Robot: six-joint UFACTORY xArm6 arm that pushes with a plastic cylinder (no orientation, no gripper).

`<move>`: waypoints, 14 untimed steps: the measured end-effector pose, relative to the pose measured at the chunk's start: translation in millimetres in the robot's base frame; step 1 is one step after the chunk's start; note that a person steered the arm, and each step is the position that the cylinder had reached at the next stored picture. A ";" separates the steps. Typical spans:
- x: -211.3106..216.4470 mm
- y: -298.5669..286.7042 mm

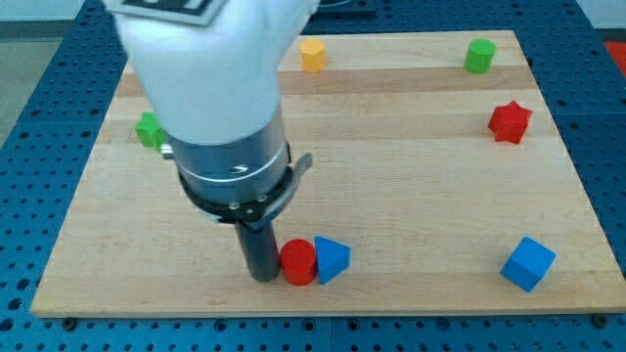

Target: Push the green star into the red circle

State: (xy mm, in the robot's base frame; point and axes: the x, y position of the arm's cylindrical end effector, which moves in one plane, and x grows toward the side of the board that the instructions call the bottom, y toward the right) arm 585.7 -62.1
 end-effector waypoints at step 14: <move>-81.3 -26.4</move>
State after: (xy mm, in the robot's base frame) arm 504.4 -88.5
